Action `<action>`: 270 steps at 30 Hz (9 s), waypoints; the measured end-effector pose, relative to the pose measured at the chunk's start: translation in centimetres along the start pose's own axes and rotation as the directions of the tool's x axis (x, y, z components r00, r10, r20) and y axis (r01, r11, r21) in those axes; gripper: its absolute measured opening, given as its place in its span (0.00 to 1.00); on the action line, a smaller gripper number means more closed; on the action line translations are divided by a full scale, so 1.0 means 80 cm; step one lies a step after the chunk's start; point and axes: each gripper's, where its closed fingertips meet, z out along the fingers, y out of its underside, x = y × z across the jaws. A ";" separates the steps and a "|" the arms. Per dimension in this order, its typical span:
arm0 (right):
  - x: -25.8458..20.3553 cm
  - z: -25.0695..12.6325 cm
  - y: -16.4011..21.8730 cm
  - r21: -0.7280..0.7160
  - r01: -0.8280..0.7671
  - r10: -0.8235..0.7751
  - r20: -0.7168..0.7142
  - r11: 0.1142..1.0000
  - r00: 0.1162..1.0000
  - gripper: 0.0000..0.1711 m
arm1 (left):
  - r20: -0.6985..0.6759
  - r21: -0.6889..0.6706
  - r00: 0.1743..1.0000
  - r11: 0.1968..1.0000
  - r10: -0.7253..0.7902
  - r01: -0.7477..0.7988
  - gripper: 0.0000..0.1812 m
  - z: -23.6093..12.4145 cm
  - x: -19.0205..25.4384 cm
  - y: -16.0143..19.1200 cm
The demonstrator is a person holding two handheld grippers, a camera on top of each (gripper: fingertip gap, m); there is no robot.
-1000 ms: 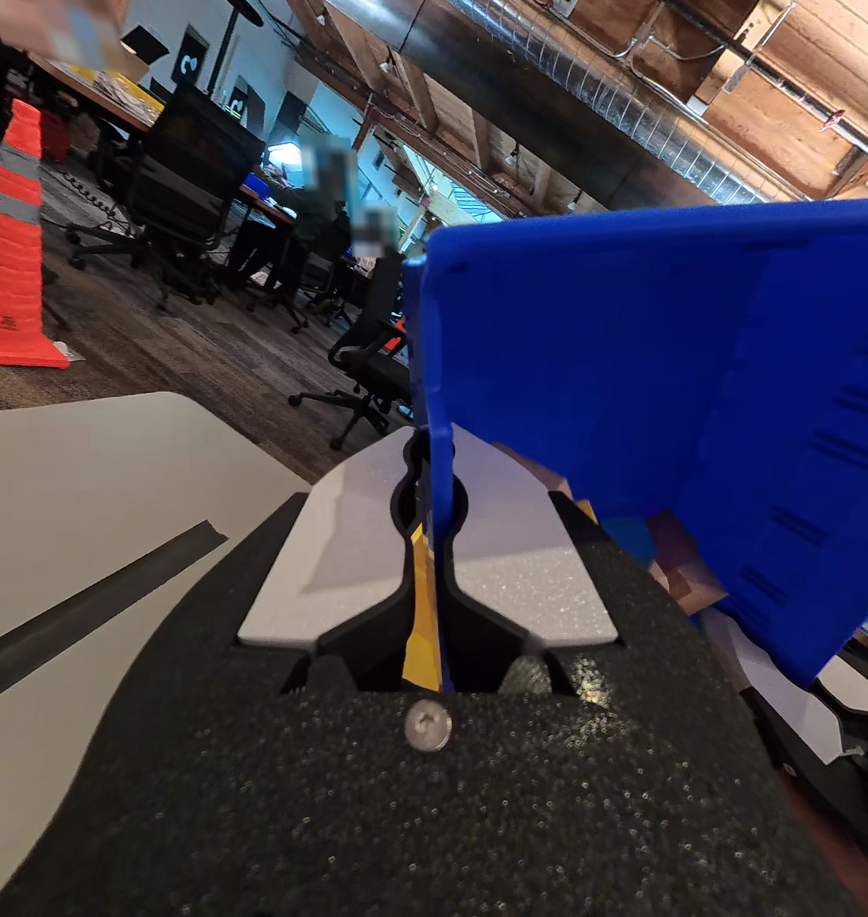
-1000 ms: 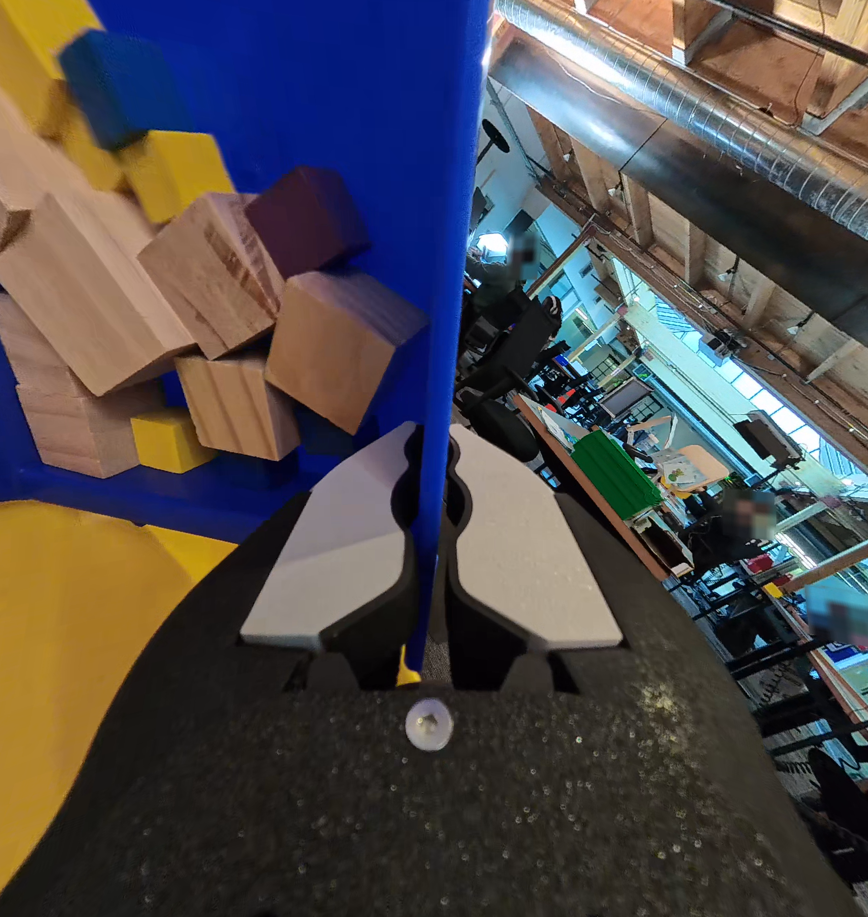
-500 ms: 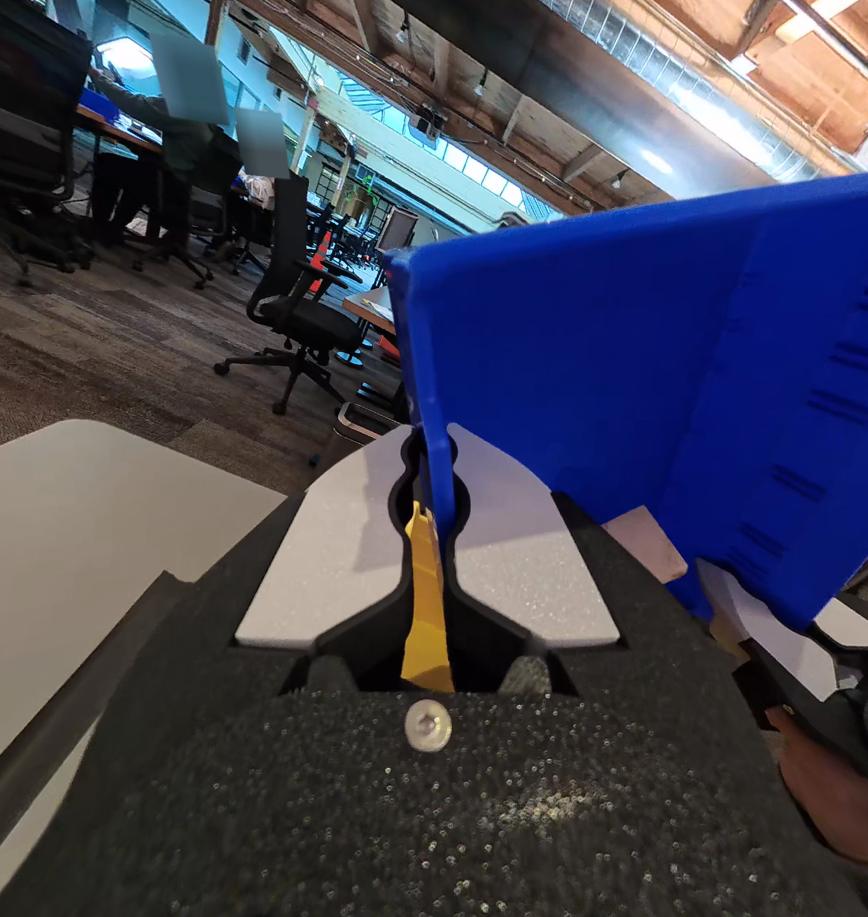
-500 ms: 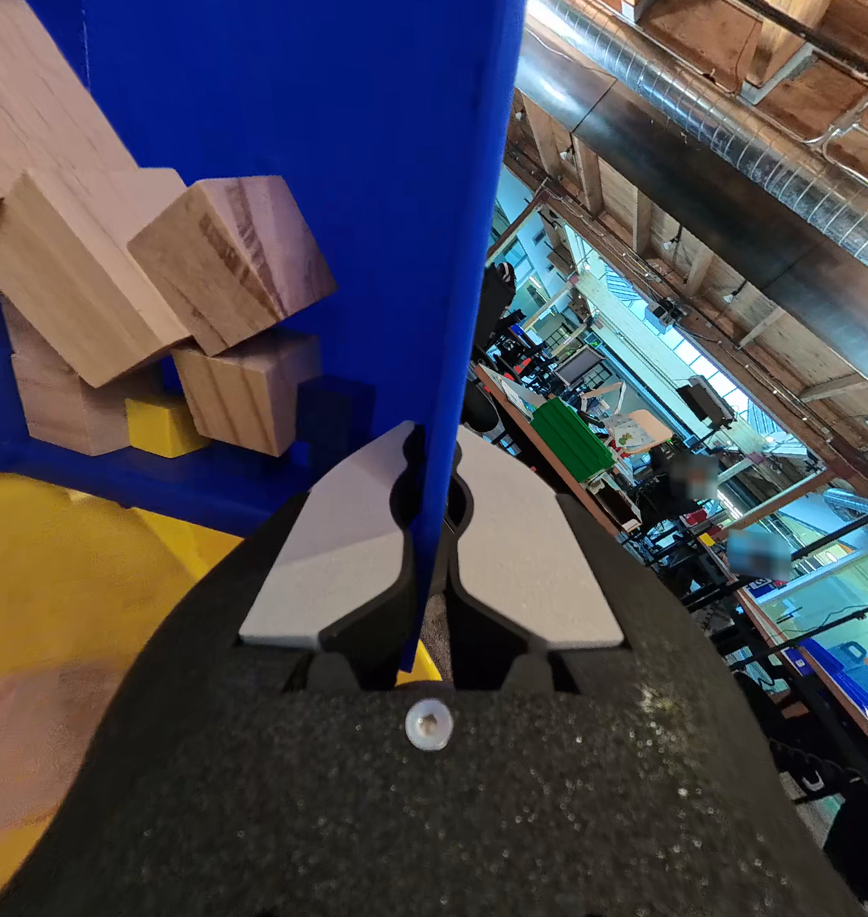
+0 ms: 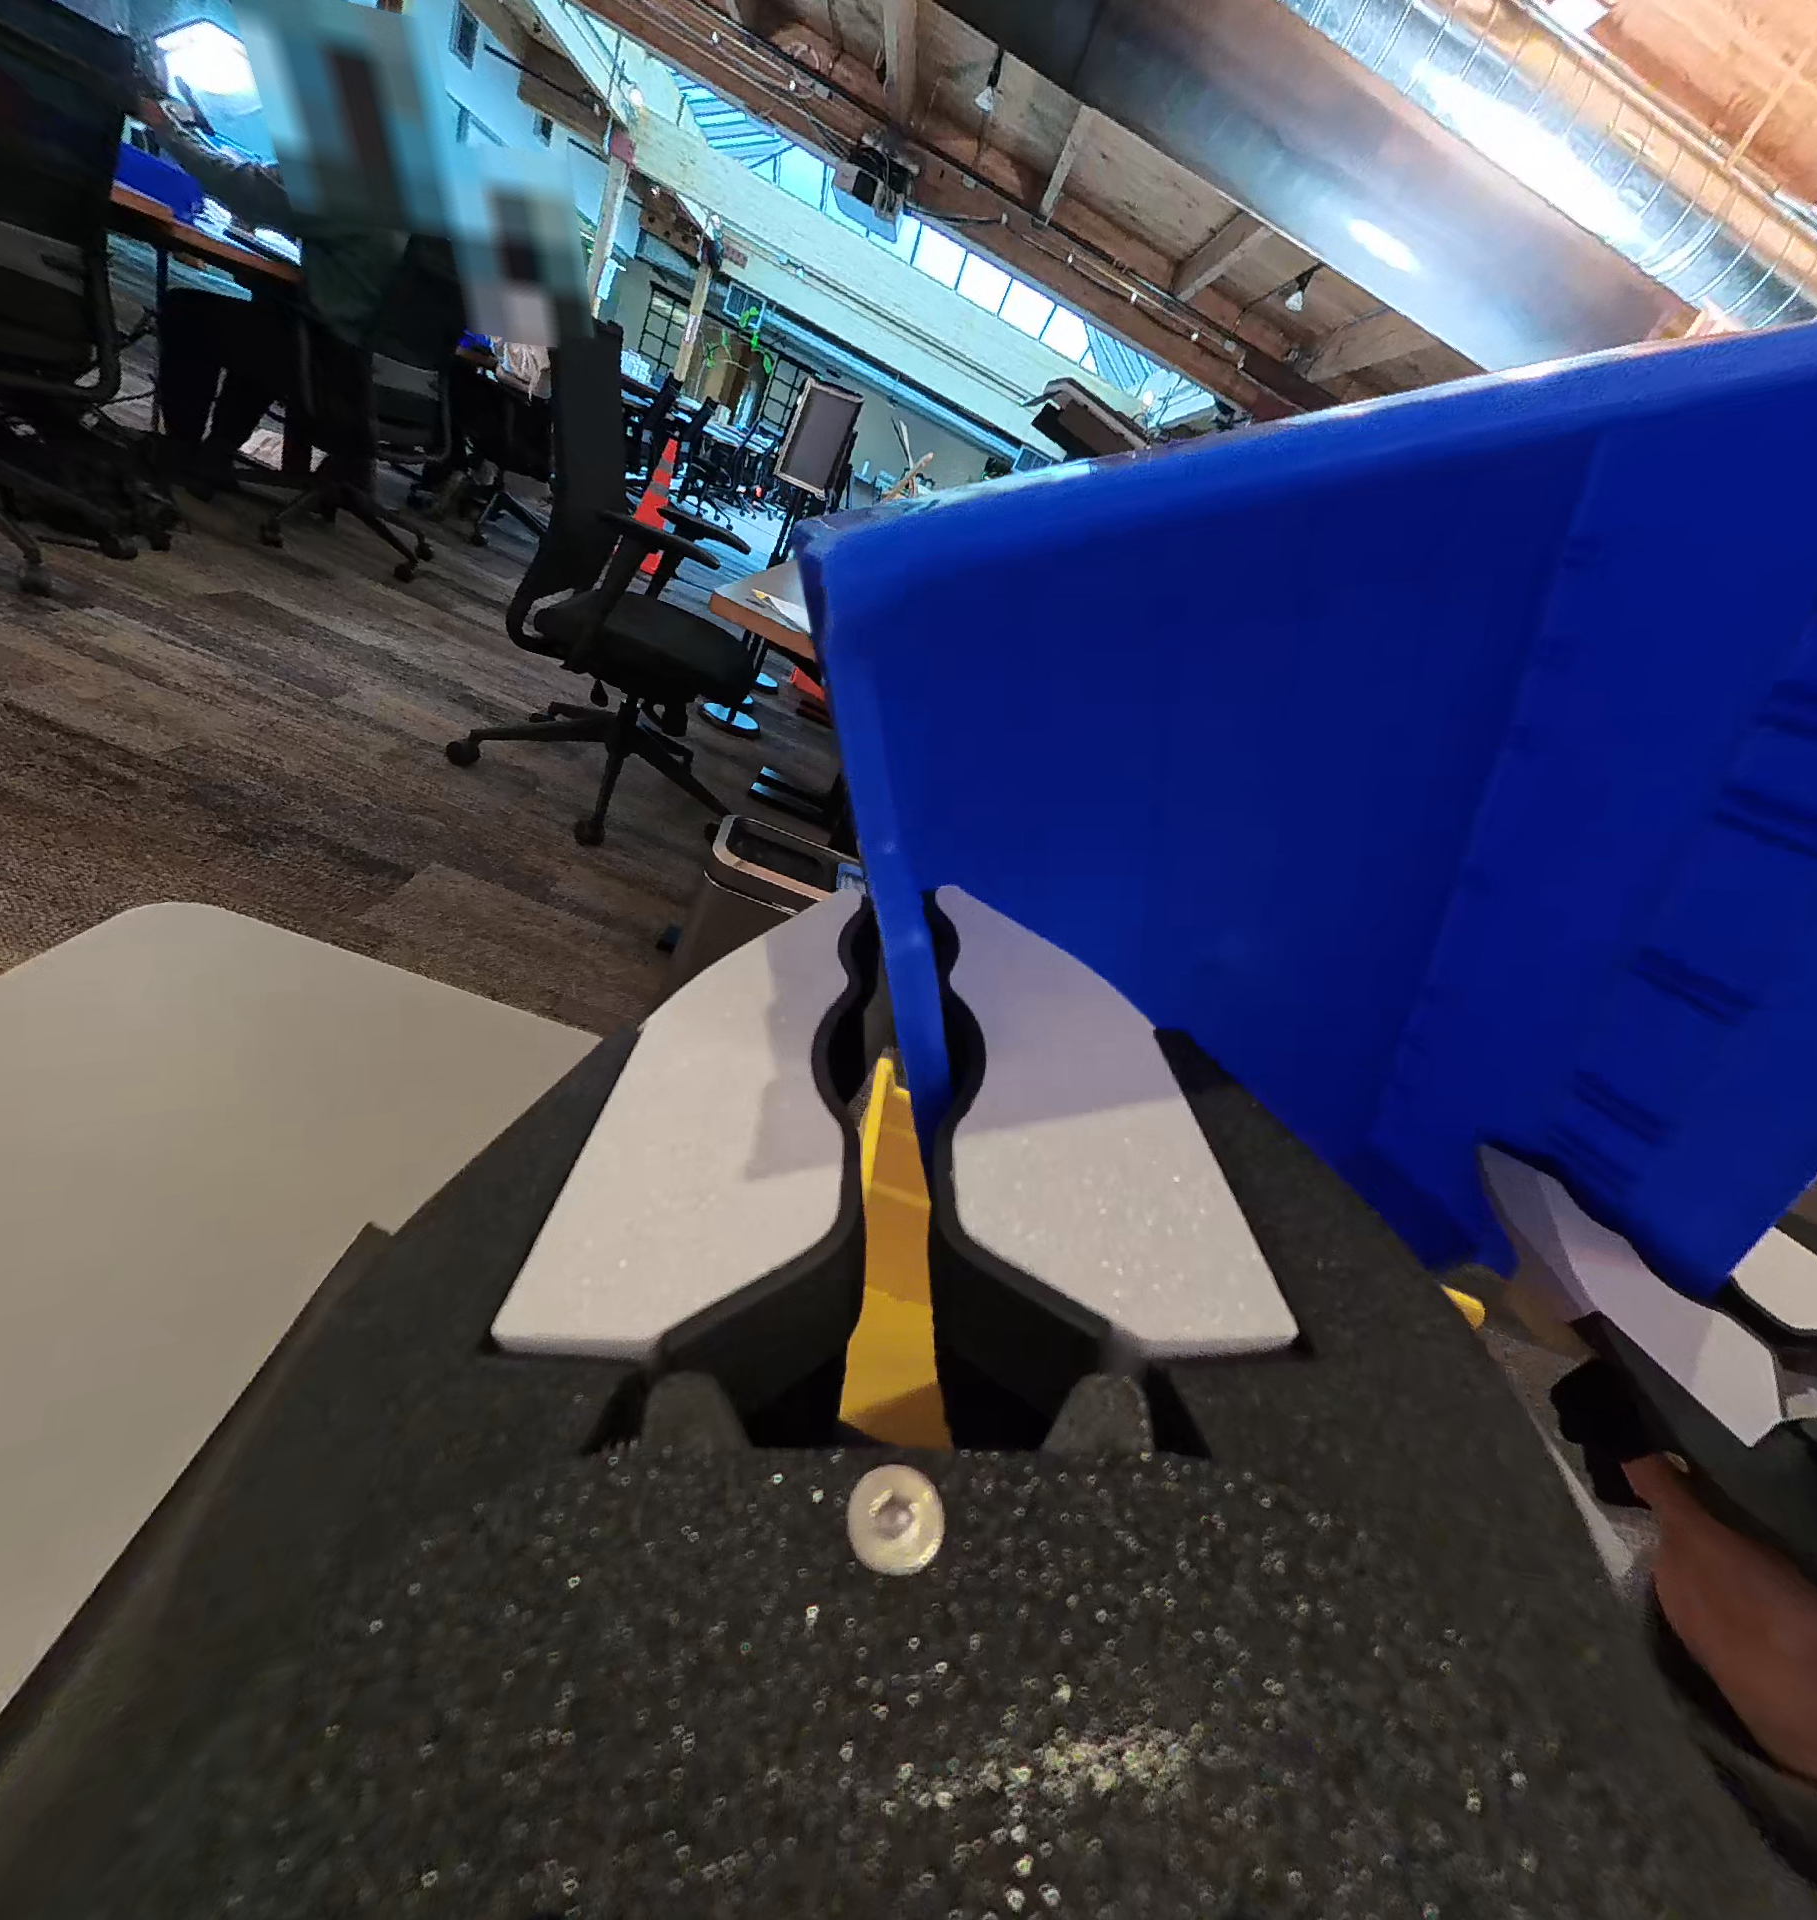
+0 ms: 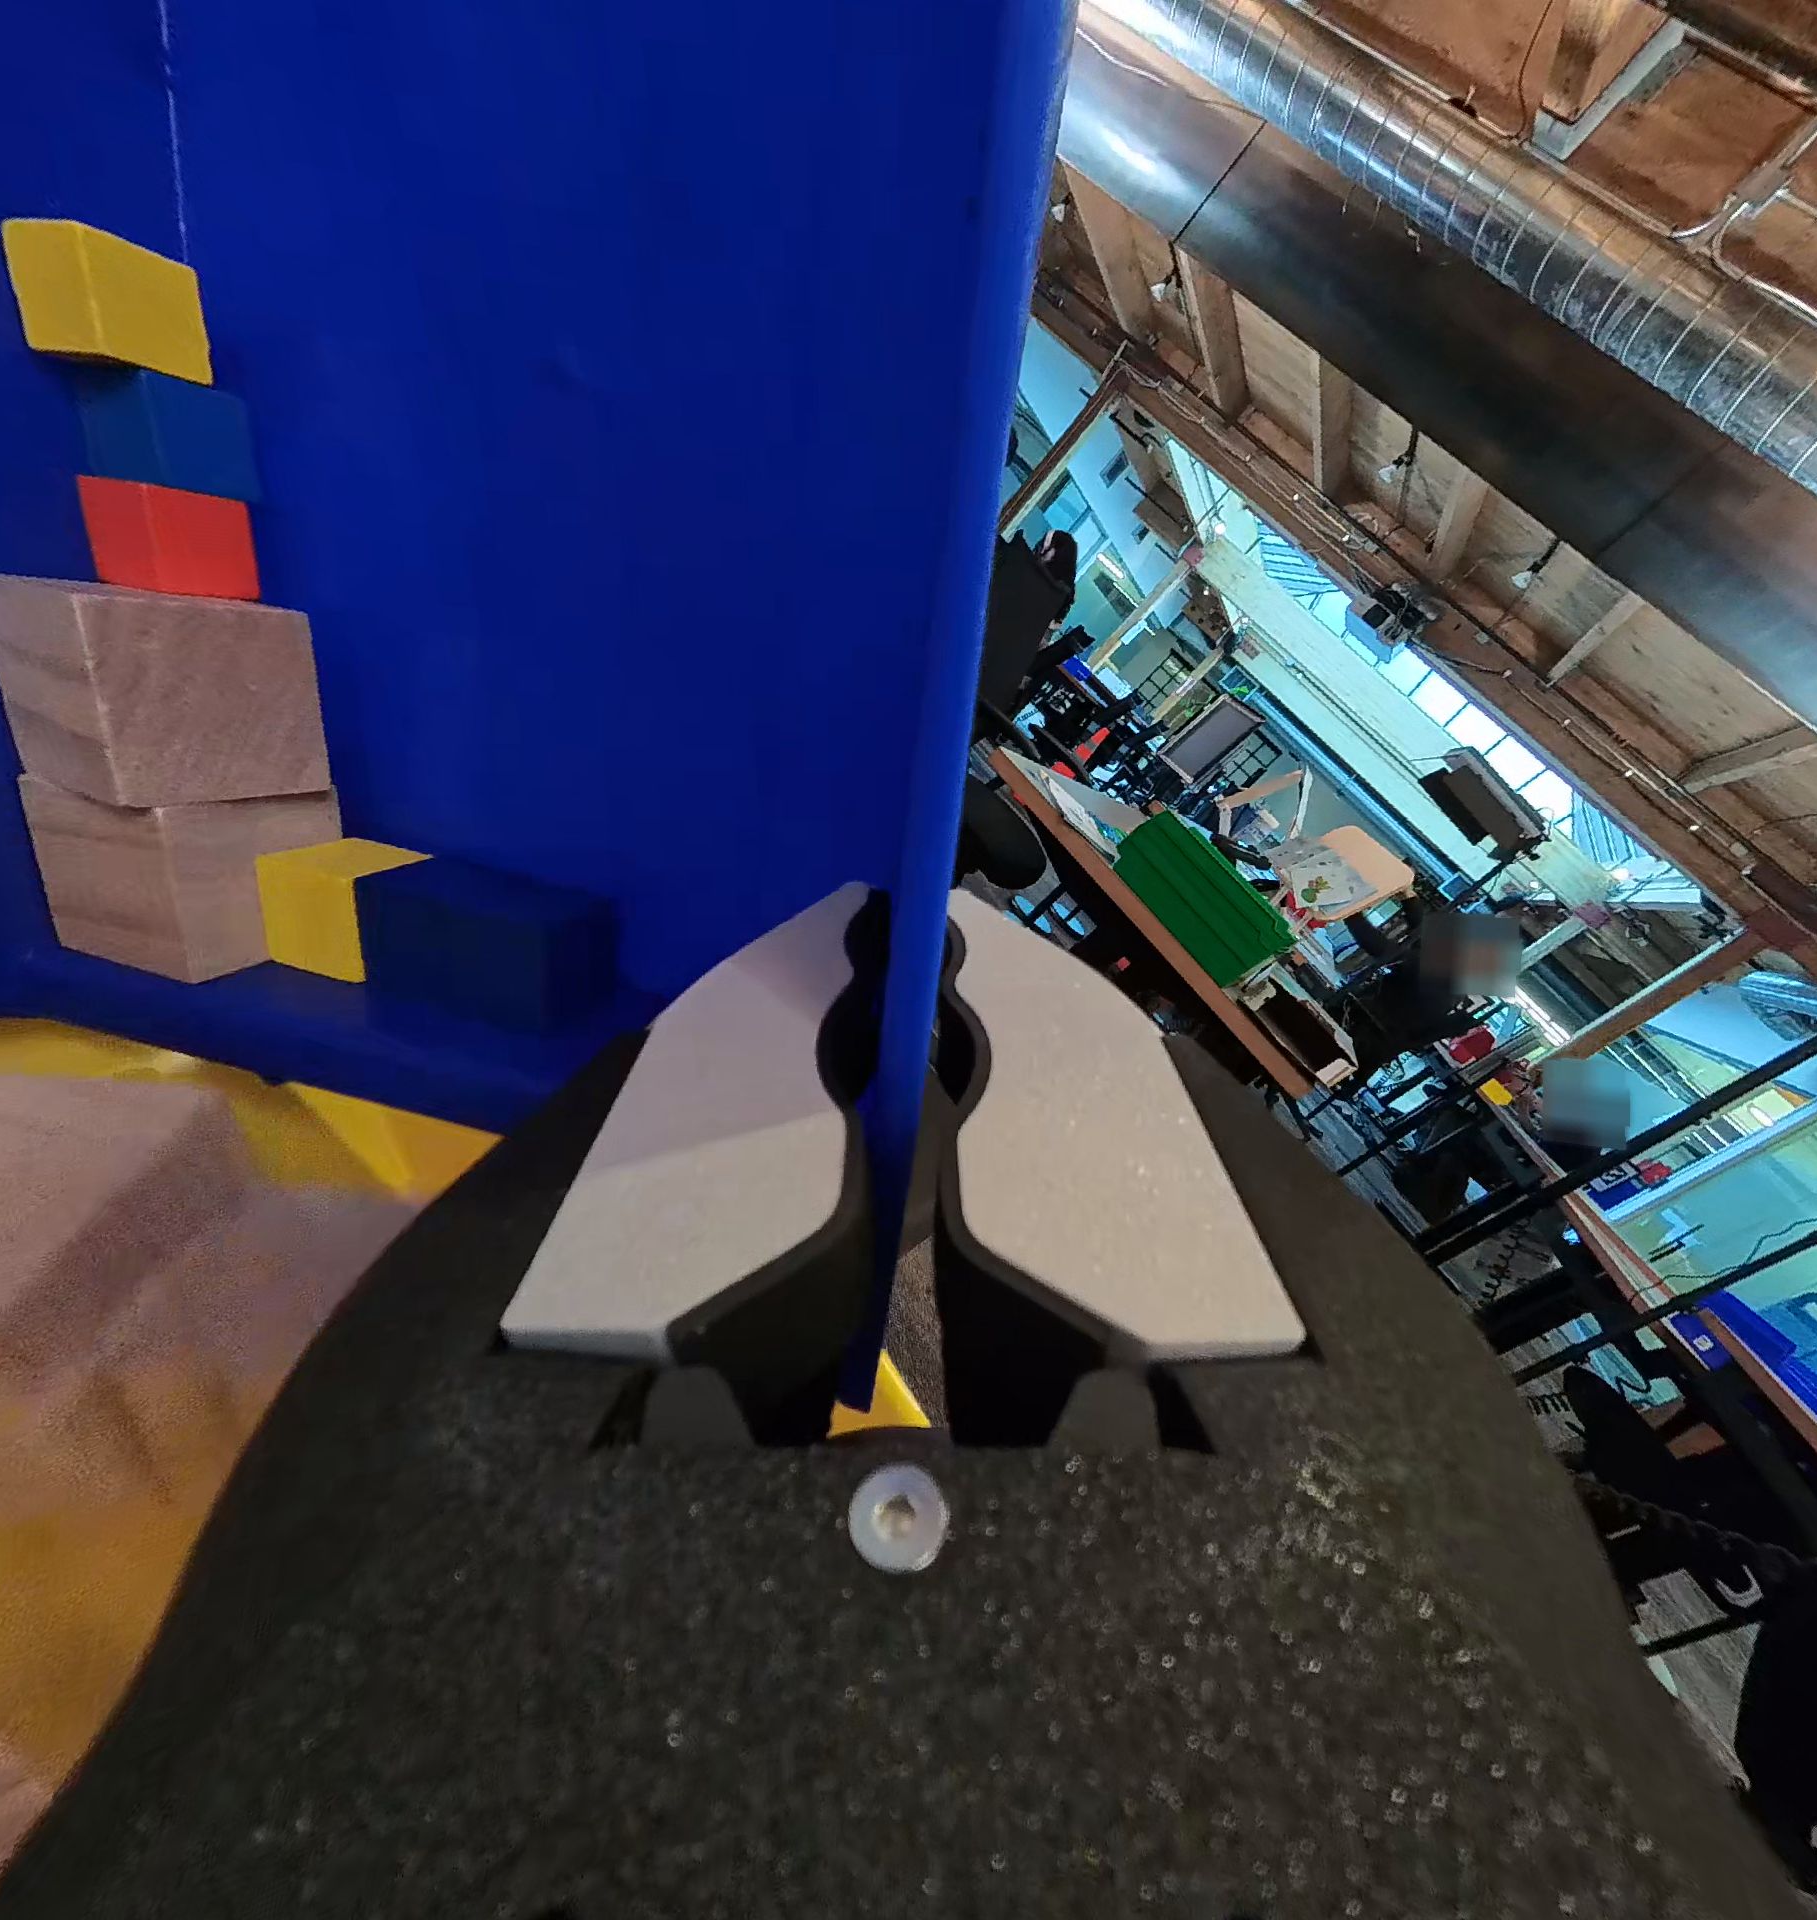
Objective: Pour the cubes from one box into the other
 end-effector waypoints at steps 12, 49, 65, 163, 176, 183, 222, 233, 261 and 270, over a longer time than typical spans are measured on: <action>0.019 -0.008 -0.037 0.171 0.077 -0.055 -0.133 0.982 0.990 0.04 | -0.102 0.202 0.995 0.979 -0.017 0.037 0.03 -0.020 0.017 -0.037; 0.090 -0.046 -0.107 0.341 -0.163 0.168 0.014 0.926 0.986 0.03 | 0.224 0.194 0.970 0.971 0.095 -0.140 0.04 -0.100 0.123 -0.116; -0.249 -0.423 -0.224 -0.177 -0.256 0.259 0.905 0.951 0.337 0.04 | 0.898 -0.393 0.277 0.907 0.343 0.151 0.04 -0.659 0.191 -0.089; -0.019 -0.111 0.109 -0.182 -0.453 0.428 0.733 0.873 0.529 0.25 | 0.665 -0.174 0.696 0.963 0.269 -0.206 0.35 -0.460 0.410 0.253; -0.015 -0.084 0.143 -0.249 -0.434 0.474 0.684 0.866 0.555 0.30 | 0.815 -0.237 0.562 0.966 0.140 0.104 0.32 -0.151 0.213 0.319; -0.039 -0.071 0.163 -0.380 -0.396 0.547 0.637 0.836 0.543 0.31 | 0.873 -0.206 0.471 0.972 0.128 0.117 0.10 -0.158 0.204 0.300; -0.247 -0.412 -0.063 -0.159 -0.315 0.217 0.963 0.936 0.157 0.15 | 0.953 -0.111 0.294 0.987 0.072 0.116 0.23 -0.626 0.257 0.262; -0.226 -0.450 -0.070 0.025 -0.423 -0.004 0.999 0.906 0.052 0.37 | 0.986 -0.020 -0.163 0.999 0.026 0.039 0.34 -0.902 0.258 0.246; -0.356 -0.709 -0.120 -0.161 -0.097 0.146 0.979 0.982 -0.140 0.08 | 0.979 0.129 -0.173 0.985 -0.108 0.113 0.03 -0.901 0.420 0.337; -0.245 -0.672 -0.192 -0.062 -0.379 0.076 0.997 0.923 0.023 0.03 | 0.989 0.014 -0.143 0.997 -0.025 -0.080 0.03 -0.851 0.473 0.261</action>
